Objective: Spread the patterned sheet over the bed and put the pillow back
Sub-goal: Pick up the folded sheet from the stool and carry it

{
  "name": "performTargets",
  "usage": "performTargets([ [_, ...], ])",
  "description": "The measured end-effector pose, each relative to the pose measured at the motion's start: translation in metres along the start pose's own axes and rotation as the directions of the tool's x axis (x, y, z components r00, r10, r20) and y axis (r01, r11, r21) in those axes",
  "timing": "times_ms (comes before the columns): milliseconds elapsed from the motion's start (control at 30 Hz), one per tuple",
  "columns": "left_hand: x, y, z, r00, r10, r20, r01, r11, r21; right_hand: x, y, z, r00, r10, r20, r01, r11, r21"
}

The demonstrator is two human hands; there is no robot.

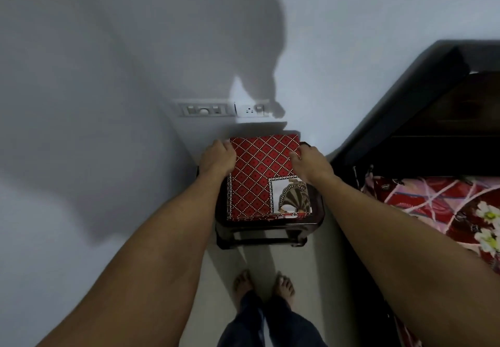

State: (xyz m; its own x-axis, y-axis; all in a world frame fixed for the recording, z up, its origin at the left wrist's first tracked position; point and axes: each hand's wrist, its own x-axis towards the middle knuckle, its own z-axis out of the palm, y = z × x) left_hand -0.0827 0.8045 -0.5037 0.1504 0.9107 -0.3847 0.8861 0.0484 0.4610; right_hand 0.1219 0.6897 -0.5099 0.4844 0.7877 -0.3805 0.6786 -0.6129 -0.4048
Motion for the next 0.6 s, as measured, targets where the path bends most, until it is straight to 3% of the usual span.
performTargets([
  [333, 0.063, -0.028, 0.093, 0.982, -0.167, 0.092, 0.164, 0.986, 0.040, 0.060, 0.031, 0.074, 0.978, 0.209, -0.017, -0.209, 0.976, -0.056],
  [600, 0.074, -0.049, 0.137, 0.948, -0.292, 0.126, 0.284, 0.956, 0.078, 0.086, 0.064, 0.105, 0.921, 0.353, 0.167, -0.380, 0.907, 0.181],
])
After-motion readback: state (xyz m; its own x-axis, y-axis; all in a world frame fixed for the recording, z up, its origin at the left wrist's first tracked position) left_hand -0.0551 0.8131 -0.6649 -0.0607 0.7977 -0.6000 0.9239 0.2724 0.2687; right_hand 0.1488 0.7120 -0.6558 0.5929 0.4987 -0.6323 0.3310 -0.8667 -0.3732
